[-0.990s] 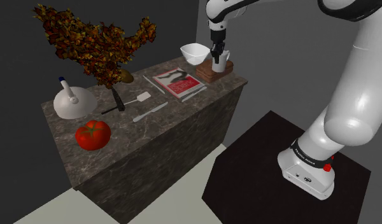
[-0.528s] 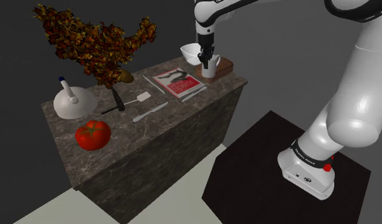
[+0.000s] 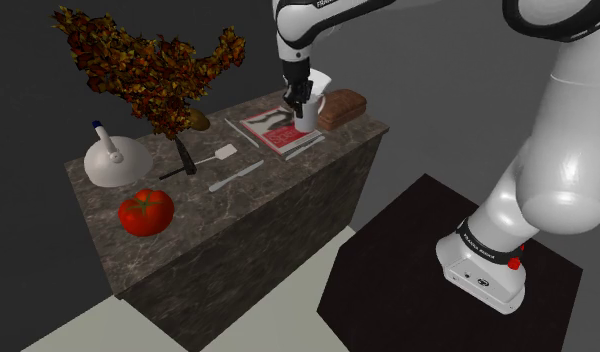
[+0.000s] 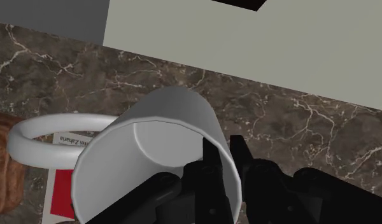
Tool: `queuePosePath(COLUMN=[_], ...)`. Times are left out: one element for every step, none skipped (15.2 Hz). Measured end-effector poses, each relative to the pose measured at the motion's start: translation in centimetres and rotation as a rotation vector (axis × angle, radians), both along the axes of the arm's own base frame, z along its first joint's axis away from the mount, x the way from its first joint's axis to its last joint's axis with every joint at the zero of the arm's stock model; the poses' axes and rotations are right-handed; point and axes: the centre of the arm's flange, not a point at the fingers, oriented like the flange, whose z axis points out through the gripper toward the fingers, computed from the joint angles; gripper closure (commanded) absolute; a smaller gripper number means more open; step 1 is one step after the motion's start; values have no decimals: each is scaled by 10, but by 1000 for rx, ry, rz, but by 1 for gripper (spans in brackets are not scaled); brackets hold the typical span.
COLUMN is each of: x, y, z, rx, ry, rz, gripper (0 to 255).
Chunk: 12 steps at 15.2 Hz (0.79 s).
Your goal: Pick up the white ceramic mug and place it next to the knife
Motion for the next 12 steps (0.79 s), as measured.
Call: queuePosePath(x=[0, -2, 0, 2, -1, -4, -3, 0, 1, -1, -2, -3], y=[14, 29, 40, 53, 65, 79, 89, 102, 118, 130, 145, 159], z=[0, 2, 2, 2, -1, -1, 1, 1, 1, -2, 1, 0], rx=[0, 0, 0, 0, 0, 0, 0, 1, 0, 0, 0, 0], ry=[0, 0, 0, 0, 0, 0, -2, -3, -1, -1, 0, 0], rz=[0, 0, 0, 0, 0, 0, -2, -2, -1, -1, 0, 0], gripper=[255, 255, 255, 255, 255, 255, 255, 255, 255, 255, 255, 255])
